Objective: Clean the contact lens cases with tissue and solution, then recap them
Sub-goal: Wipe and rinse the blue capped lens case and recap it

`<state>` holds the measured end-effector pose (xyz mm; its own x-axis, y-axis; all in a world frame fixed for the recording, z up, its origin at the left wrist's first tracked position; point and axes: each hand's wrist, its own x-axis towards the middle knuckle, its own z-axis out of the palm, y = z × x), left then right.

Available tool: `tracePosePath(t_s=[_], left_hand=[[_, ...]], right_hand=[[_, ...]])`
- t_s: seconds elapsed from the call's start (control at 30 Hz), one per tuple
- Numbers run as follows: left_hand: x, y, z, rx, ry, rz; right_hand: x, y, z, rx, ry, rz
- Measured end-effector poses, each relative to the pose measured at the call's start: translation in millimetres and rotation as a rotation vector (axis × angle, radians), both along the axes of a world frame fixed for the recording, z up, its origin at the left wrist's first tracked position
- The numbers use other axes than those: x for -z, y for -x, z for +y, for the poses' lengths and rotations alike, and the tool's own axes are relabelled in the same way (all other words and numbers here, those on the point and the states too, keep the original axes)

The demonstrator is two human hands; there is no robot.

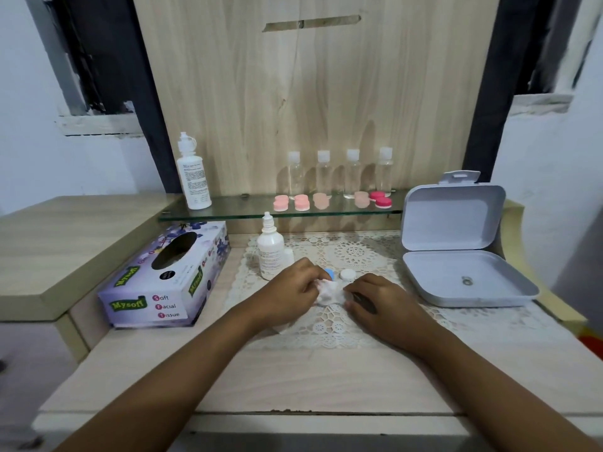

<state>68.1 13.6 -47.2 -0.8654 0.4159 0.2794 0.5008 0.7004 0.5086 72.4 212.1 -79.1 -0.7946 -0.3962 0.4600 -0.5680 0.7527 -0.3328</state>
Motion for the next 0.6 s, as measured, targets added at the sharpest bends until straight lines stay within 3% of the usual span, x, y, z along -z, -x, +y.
tracePosePath(t_s=[0.23,0.5,0.6], left_hand=[[11.3,1.5,3.3,-0.018,-0.133,0.032],[25.7,4.3,-2.3,-0.033,0.047,0.349],[25.3,-0.4,-4.2,0.029,0.12,0.377]], right_hand=[[-0.3,2.7,0.1,0.014,-0.038,-0.019],[-1.4,2.2,-0.3,0.014,-0.038,-0.027],[-0.6,3.0,0.7,0.007,-0.032,-0.025]])
